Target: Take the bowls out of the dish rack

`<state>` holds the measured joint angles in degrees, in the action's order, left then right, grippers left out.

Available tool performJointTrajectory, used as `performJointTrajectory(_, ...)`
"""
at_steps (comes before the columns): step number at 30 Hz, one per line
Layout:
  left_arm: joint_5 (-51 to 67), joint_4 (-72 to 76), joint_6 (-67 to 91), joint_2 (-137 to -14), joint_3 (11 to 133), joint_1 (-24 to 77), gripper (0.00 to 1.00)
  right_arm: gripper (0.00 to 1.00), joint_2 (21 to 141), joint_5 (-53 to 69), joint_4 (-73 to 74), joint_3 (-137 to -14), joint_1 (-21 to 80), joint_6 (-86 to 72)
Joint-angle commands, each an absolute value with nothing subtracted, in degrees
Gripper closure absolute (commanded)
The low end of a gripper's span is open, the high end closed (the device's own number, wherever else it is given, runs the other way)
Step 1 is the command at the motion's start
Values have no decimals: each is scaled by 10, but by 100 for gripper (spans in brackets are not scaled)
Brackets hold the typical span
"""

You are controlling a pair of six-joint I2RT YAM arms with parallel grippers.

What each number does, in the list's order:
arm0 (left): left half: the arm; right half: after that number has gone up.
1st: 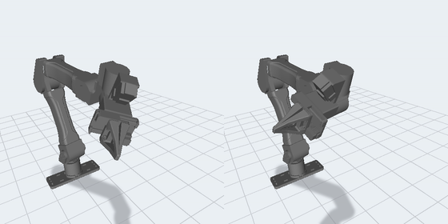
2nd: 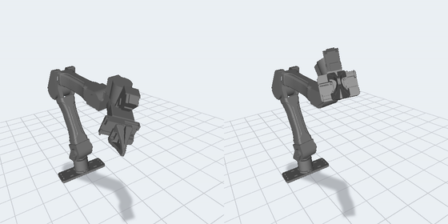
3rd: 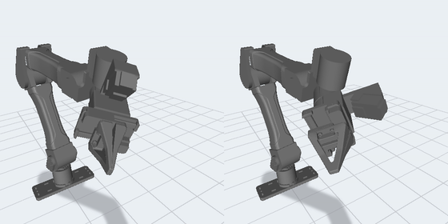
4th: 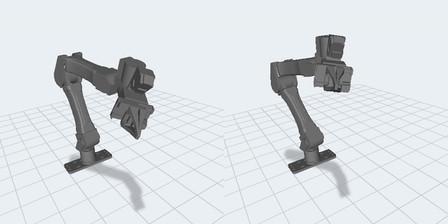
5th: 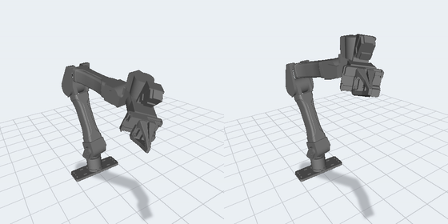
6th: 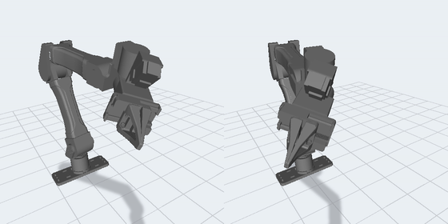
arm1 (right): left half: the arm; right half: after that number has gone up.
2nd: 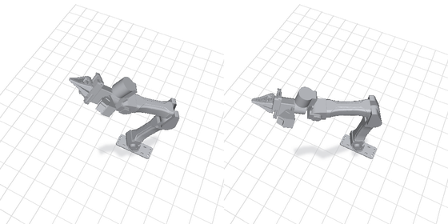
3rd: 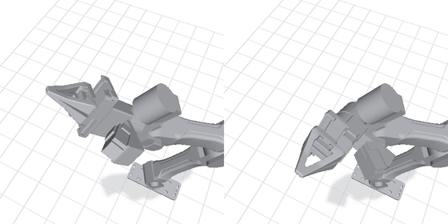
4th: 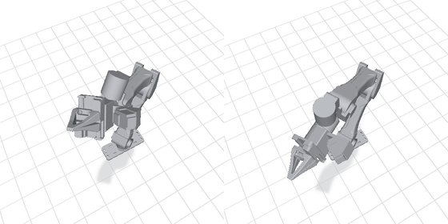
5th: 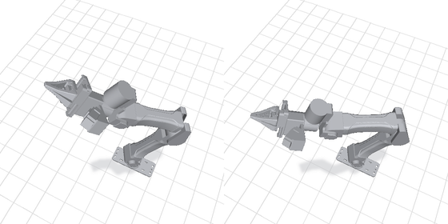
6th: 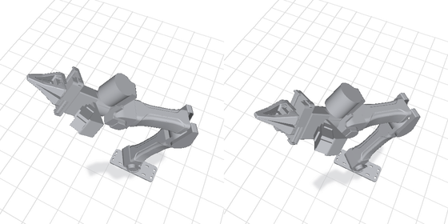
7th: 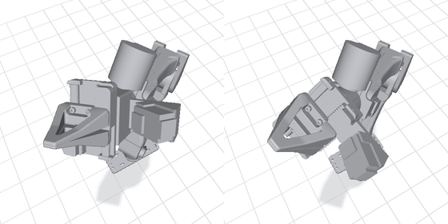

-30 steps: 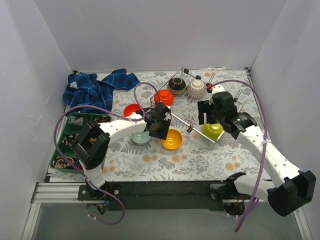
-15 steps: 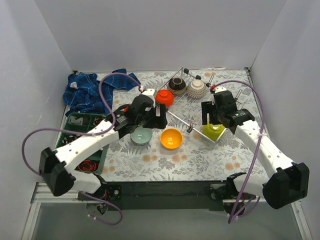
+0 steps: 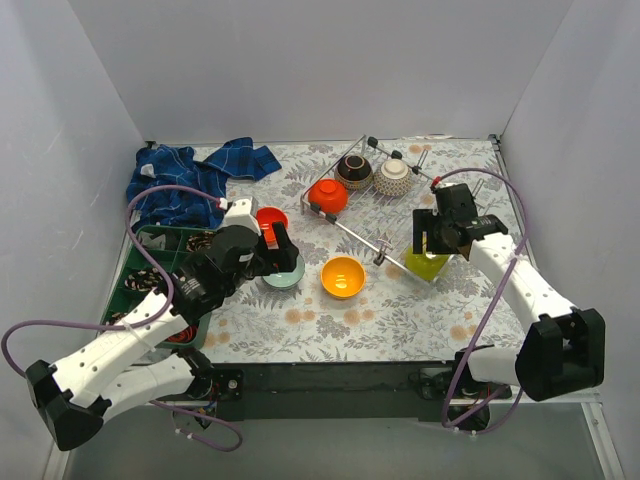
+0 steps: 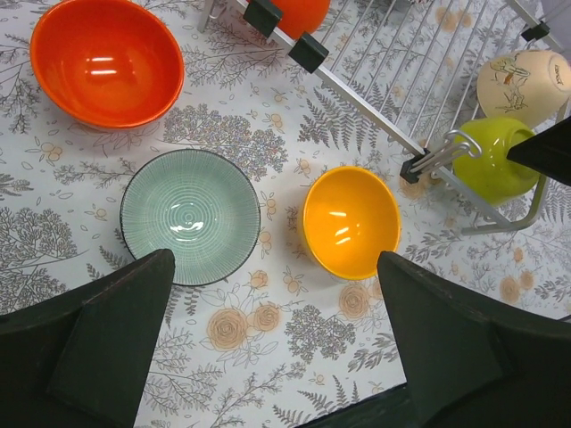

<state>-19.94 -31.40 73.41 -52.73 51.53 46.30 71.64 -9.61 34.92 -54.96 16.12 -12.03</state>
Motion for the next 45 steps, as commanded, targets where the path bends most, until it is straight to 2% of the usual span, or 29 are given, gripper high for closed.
performJointTrajectory(1, -218, -316, 758, -508, 505, 461, 2, 17, 748, -144, 347, -609, 160, -82)
performJointTrajectory(9, -202, -323, 768, -504, 500, 461, 2, 17, 811, -207, 346, -655, 147, -52)
performJointTrajectory(21, -199, -325, 757, -514, 508, 461, 2, 17, 897, -159, 282, -677, 102, -2)
performJointTrajectory(30, -214, -320, 750, -517, 508, 461, 2, 17, 985, -167, 259, -785, 99, 32)
performJointTrajectory(34, -214, -322, 752, -517, 506, 461, 2, 17, 977, -174, 269, -810, 102, 46)
performJointTrajectory(39, -226, -322, 754, -510, 501, 461, 2, 14, 956, -220, 267, -805, 129, 94)
performJointTrajectory(45, -227, -321, 751, -514, 500, 461, 2, 9, 992, -295, 258, -826, 166, 151)
